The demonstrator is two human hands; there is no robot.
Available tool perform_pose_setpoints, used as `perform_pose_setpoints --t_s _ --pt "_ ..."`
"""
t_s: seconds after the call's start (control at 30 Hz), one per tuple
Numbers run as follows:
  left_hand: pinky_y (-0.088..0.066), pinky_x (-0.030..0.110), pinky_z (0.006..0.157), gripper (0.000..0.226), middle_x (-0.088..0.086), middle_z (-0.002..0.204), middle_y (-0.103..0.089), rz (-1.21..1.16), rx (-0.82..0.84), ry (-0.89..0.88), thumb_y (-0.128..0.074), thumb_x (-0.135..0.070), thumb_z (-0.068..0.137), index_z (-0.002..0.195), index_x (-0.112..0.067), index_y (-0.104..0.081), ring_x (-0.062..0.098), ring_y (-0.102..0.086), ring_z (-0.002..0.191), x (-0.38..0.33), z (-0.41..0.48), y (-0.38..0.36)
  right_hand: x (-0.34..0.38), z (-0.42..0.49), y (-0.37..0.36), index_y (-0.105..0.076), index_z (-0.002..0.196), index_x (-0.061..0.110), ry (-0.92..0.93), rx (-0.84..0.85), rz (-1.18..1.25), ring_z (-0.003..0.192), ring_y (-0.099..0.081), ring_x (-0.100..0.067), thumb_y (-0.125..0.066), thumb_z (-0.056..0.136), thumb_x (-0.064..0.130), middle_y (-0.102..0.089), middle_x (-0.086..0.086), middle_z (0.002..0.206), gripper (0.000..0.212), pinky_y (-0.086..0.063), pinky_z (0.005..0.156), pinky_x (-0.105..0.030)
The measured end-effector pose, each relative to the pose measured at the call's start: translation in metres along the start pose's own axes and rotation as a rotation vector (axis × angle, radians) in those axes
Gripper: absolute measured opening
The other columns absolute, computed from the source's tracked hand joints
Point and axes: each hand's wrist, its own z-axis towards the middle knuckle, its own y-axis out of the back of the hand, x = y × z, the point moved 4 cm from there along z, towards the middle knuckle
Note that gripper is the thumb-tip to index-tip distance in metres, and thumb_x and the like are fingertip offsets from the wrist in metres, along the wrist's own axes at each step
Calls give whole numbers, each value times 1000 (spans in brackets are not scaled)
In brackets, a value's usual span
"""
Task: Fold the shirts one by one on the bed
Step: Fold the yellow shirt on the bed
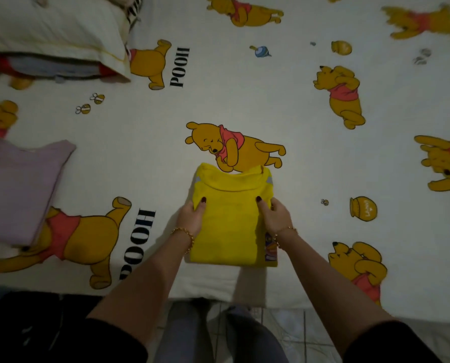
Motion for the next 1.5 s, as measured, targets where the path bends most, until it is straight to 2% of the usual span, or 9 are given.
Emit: perform_pose_setpoints --t_s 0.07,0.27,0.4,0.53,0.73,0.87,1.1,1.37,1.5 --pt "-36 28 64 20 -5 89 -51 -17 -5 -34 -39 -40 99 99 -25 -54 15 -48 82 -5 -16 8 14 -21 11 -54 97 -9 55 18 29 77 -47 -23 -49 97 37 -56 -20 87 45 -36 69 -35" --pt "-37 21 60 32 -5 94 -55 -92 -57 -173 -38 -37 100 120 -17 -52 10 -50 78 -32 -73 45 58 -80 36 -50 90 -2 189 55 5 69 -45 -21 -50 96 37 -53 -13 78 39 -38 63 -33" --pt "-40 26 69 25 -2 89 -54 -115 -104 -178 -37 -42 99 106 -22 -50 18 -51 86 -30 -92 85 93 -111 33 -53 107 -3 259 120 -21 84 -55 -30 -48 98 34 -61 -23 105 39 -47 78 -43" --pt "-41 31 74 33 7 90 -58 -238 -111 -170 -44 -38 98 108 -10 -58 21 -55 84 -15 -99 137 130 -132 2 -55 109 17 288 214 0 99 -59 -26 -53 96 29 -63 -7 110 18 -49 86 -41" --pt "-47 40 79 18 8 93 -61 -231 -133 -167 -46 -33 98 98 -21 -60 23 -56 87 32 -83 246 175 -148 -103 -54 115 9 296 287 -89 101 -60 -26 -62 91 25 -62 -9 111 30 -53 88 -44" --pt "-43 27 67 22 2 92 -59 -184 -148 -157 -44 -20 100 115 -9 -55 20 -55 87 71 -59 340 200 -155 -212 -54 114 6 248 292 -73 101 -60 -30 -63 90 24 -62 -15 111 31 -51 88 -46" --pt "-45 40 90 32 5 122 -58 3 -100 -130 -43 -27 100 131 -20 -48 28 -55 110 122 3 488 241 -163 -373 -54 112 0 189 275 -7 99 -58 -35 -62 91 26 -62 -19 106 33 -50 87 -50" --pt "-40 41 102 46 5 140 -47 72 -143 -102 -44 -33 99 140 -14 -42 29 -46 125 132 87 549 284 -120 -450 -50 106 8 208 176 -1 89 -53 -26 -57 95 23 -57 -1 93 20 -48 79 -40" --pt "-42 38 90 39 13 131 -53 84 -142 -21 -48 -34 97 130 -12 -48 34 -51 116 149 122 551 273 -96 -473 -45 125 6 92 233 -75 102 -54 -31 -55 96 27 -56 -14 114 38 -47 91 -45"
